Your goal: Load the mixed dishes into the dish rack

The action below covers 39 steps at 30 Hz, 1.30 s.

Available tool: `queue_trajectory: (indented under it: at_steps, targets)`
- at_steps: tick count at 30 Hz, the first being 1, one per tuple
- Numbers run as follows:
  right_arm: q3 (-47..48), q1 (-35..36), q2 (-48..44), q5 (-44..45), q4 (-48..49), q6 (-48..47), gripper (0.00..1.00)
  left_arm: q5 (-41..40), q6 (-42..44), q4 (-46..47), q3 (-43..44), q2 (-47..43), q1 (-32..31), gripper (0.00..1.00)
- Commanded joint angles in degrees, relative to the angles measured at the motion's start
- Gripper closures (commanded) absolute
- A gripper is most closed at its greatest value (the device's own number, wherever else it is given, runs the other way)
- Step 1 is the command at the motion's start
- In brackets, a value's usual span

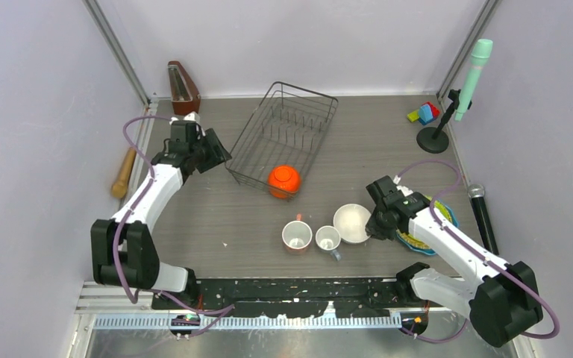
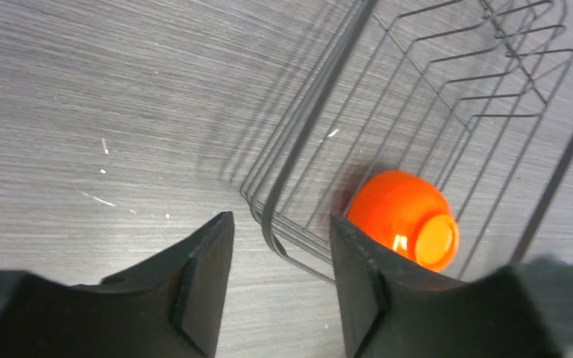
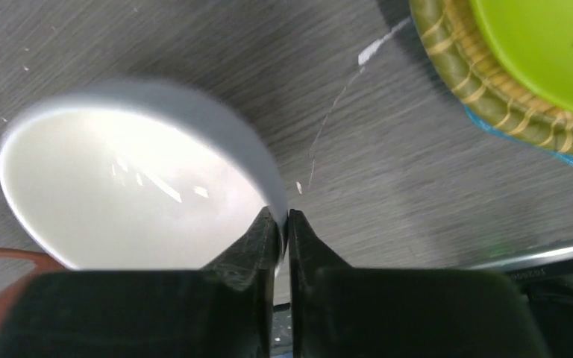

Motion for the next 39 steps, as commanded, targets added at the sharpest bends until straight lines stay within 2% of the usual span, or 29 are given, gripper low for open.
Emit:
queue_trajectory:
  at_steps: [1,6,11,13,19,22,26,28,30,34,39]
  targets:
    - [1.9,-0.1,-1.8,2.3,0.6,1.2,0.97,2.7,-1.0,-4.1,4.4,-5.4,0.2,0.40]
    - [11.0,-0.2,-3.4,7.4,-4.9,-2.8,1.00,9.0,-4.3,-6.6,6.1,-8.3,-0.1,0.26]
    - [19.9,-0.5,-2.2,9.8,-7.3,-6.4,1.00,13.5,-6.3,-4.6,6.1,-9.7,-2.6,0.20]
    - [22.6,-0.4,-1.3,8.4,-6.0,-8.9,1.00,17.3,-7.4,-1.9,5.8,-9.4,-4.7,0.20]
    - [31.5,-0.5,4.7,-1.0,-0.9,-14.6,1.00,20.3,-7.9,2.3,9.6,-5.4,-14.6,0.18]
    - [34.6,-0.4,8.5,-1.2,0.1,-15.4,1.00,18.5,-8.0,4.6,11.9,-3.4,-19.5,0.06]
    - [36.3,0.1,11.5,-1.6,2.5,-15.2,1.00,12.1,-3.7,2.7,16.9,0.0,-25.8,0.09]
    - [37.5,0.5,13.0,-1.4,2.6,-15.0,1.00,8.6,-1.0,-0.2,20.0,2.1,-28.1,0.16]
    - [38.7,1.1,14.2,-0.7,2.4,-14.9,1.00,5.3,1.0,-3.0,22.7,4.1,-29.9,0.21]
    - [40.6,2.2,15.8,1.6,1.8,-15.5,1.00,0.0,4.7,-8.7,28.3,8.2,-33.1,0.24]
    - [41.7,2.9,16.6,2.3,1.8,-16.0,1.00,-3.3,6.9,-12.8,33.0,12.8,-35.5,0.33]
